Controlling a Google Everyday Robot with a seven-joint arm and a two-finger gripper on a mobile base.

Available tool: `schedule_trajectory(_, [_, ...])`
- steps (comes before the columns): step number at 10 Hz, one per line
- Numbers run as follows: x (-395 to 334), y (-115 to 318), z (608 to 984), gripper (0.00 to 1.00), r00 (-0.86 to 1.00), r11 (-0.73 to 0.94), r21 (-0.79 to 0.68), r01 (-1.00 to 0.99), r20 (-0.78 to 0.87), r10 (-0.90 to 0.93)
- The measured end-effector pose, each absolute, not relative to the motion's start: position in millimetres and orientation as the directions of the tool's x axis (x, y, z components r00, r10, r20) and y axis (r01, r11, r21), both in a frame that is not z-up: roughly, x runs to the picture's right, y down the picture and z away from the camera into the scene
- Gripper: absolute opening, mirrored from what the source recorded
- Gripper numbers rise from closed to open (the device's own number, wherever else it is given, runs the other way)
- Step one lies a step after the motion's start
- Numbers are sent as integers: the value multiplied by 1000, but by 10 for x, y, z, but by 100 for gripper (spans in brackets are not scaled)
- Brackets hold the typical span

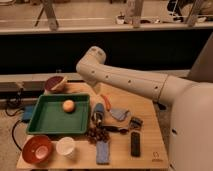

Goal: Place banana in tray

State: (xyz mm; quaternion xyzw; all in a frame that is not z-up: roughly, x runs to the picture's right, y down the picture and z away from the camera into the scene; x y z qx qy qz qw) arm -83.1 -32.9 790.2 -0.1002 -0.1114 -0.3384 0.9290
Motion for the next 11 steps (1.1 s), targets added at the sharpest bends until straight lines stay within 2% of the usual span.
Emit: schedule_trajectory(11, [-1296, -463, 8151, 80, 666, 701, -14, 713, 325, -672])
